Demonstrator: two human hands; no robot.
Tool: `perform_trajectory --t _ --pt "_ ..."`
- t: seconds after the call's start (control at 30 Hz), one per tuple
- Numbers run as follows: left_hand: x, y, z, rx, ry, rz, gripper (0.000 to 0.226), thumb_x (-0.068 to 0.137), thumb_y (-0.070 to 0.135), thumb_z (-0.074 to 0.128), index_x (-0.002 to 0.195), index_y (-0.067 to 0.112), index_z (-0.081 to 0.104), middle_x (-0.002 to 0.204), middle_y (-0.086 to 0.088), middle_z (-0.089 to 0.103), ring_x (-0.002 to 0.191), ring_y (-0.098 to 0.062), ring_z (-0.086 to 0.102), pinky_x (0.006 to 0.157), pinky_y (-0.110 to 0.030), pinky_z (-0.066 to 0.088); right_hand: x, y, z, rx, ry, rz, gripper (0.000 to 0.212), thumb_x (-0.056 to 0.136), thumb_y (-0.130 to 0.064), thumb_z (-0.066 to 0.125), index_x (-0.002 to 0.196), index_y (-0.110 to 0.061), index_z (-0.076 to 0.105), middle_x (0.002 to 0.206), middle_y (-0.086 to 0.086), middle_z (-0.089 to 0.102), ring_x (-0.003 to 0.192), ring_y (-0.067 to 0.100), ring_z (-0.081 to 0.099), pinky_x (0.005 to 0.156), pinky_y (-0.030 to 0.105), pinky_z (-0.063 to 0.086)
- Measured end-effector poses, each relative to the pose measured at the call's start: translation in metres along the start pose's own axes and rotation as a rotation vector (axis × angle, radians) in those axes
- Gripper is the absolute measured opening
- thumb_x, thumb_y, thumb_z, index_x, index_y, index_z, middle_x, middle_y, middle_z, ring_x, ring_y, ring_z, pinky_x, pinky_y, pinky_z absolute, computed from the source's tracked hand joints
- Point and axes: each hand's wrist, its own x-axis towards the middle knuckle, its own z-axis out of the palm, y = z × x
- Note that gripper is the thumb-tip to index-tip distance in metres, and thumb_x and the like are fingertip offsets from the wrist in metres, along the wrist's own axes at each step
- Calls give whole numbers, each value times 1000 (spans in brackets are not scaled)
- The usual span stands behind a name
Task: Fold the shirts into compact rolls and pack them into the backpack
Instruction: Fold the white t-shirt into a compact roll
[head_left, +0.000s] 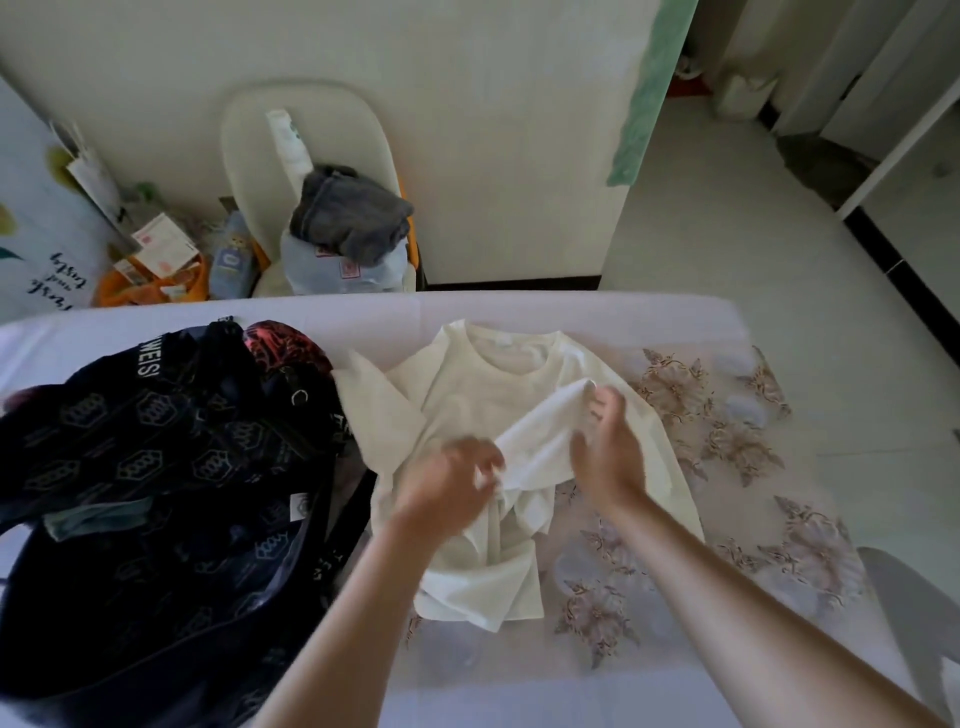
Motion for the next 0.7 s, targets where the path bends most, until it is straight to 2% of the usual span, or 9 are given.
perform_trajectory --t 0.07,0.13,0.23,0.3,0.37,0.43,0.5,0.6,0.7 --pt "-21 1 37 54 -453 -118 55 69 54 76 117 36 58 128 10 50 122 -16 44 102 -38 39 -27 13 19 -39 -102 -268 41 80 4 64 117 -12 55 112 4 62 100 30 64 84 34 51" --pt "-40 -3 67 319 -581 -74 76 66 57 75 134 37 47 137 5 35 128 -22 28 106 -43 31 -46 29 31 -211 -259 -529 39 70 9 64 100 -15 63 108 3 58 98 29 62 84 41 53" --pt "-49 -12 78 380 -427 -72 43 84 28 67 126 30 59 132 4 40 125 -23 34 101 -38 37 -61 45 40 -485 -506 -644 59 76 -5 66 130 -26 56 136 7 43 125 26 42 106 42 43" --pt "-50 -19 72 268 -328 -136 28 90 19 59 118 25 62 123 2 51 120 -23 45 94 -37 45 -61 48 45 -597 -487 -640 64 75 -14 73 134 -31 55 136 3 40 125 22 40 106 36 41" --pt "-52 -17 53 84 -200 -221 21 94 16 50 112 25 57 105 0 60 102 -25 58 80 -38 51 -54 46 47 -625 -458 -607 49 79 -18 72 126 -31 62 126 -3 48 116 20 48 98 33 43" --pt "-55 -14 27 -28 5 -319 21 95 13 47 108 28 54 93 6 58 89 -24 61 69 -35 50 -44 45 43 -476 -448 -584 31 88 -16 62 116 -29 68 116 -6 56 111 18 54 94 32 43" --pt "-59 -12 0 -157 247 -437 25 92 8 46 98 31 56 88 10 59 82 -20 60 65 -34 47 -35 41 33 -181 -382 -529 22 89 -13 59 104 -24 72 110 -8 65 105 12 59 91 26 45" --pt "-67 -8 -25 -420 571 -608 32 87 1 44 86 28 59 78 7 63 73 -16 58 57 -31 43 -26 28 5 155 -201 -330 21 86 0 55 88 -14 71 83 -12 68 74 1 60 65 9 42" --pt "-72 0 -26 -475 646 -677 40 82 -4 41 88 28 64 80 8 61 75 -15 56 58 -29 44 -18 25 -28 200 -69 -345 20 81 -4 47 73 -17 60 62 -13 54 55 3 49 50 12 31"
